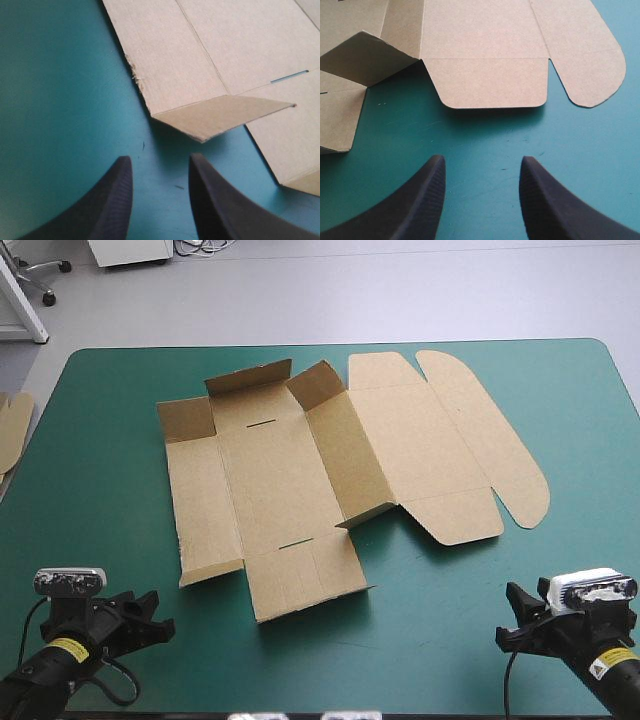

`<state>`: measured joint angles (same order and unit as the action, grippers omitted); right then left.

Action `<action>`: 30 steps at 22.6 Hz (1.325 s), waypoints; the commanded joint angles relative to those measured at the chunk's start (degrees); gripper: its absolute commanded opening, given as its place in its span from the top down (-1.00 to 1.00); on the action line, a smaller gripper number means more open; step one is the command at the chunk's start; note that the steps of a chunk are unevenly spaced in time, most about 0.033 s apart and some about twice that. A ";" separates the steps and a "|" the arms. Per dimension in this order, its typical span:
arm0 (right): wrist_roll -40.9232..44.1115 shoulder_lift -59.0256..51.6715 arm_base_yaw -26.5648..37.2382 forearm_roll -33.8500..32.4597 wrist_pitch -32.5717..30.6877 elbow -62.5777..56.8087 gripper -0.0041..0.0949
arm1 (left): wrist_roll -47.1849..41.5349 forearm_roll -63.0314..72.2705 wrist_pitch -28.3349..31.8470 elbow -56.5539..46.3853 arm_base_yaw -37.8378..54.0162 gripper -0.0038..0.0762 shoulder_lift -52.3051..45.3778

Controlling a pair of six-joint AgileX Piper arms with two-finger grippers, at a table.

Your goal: Fold the box

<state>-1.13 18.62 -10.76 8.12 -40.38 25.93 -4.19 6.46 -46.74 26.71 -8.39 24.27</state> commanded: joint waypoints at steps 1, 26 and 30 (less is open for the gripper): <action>-0.23 4.51 0.23 -0.31 4.49 3.52 0.02 | -0.84 1.13 5.00 5.19 -0.09 0.21 4.65; -2.61 27.07 0.23 -0.85 7.00 19.19 0.02 | 29.62 34.11 0.69 22.03 35.23 -0.11 45.13; -2.63 27.07 0.23 -0.85 7.63 19.19 0.02 | 39.25 48.80 -5.67 22.03 38.45 -0.11 50.61</action>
<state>-3.12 45.69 -10.76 6.86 -36.94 43.20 29.52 44.46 -49.81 46.89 29.46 73.87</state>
